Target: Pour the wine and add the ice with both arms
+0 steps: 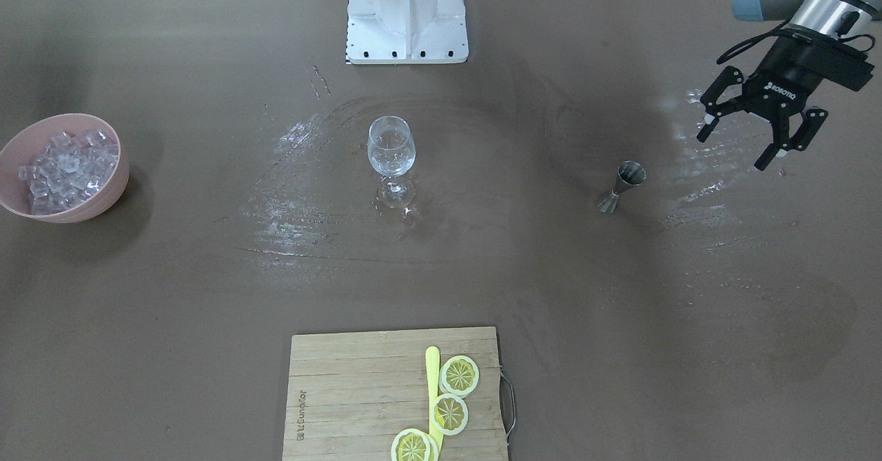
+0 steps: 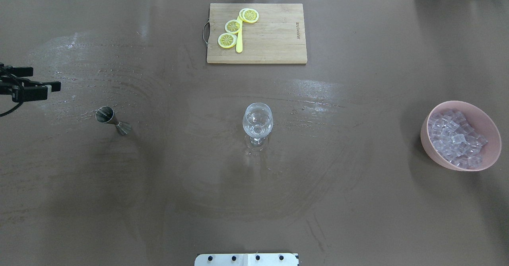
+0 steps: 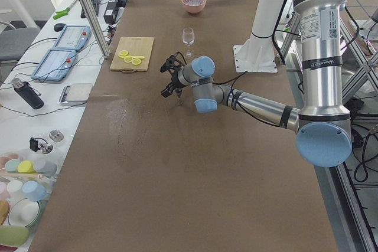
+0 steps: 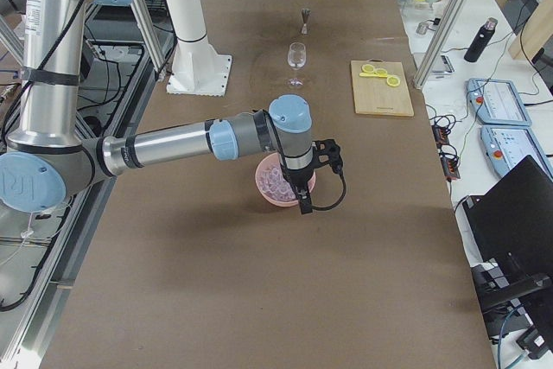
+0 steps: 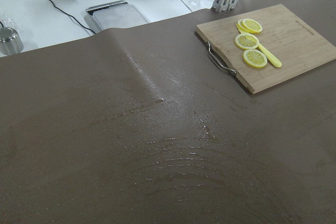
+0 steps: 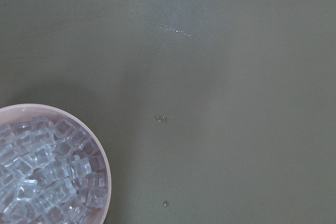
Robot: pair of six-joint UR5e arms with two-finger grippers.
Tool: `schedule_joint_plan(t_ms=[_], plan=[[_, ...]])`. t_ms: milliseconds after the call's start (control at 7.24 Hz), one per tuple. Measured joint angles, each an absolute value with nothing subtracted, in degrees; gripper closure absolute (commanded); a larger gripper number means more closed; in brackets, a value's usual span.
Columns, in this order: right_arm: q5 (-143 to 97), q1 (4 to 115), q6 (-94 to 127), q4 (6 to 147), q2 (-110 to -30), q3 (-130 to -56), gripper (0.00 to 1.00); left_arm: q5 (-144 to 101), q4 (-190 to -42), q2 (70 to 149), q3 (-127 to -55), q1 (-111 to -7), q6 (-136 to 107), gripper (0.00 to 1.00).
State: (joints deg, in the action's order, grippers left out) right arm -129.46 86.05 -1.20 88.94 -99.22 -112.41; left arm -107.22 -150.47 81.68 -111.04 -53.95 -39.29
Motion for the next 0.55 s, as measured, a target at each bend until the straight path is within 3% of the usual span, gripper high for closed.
schedule_joint_plan(t_ms=[553], plan=[[-129.5,86.0,-1.1,88.7,-99.5,-112.5,0.01,-85.4,-156.3,75.6,-112.5,-40.8,-39.5,0.02]])
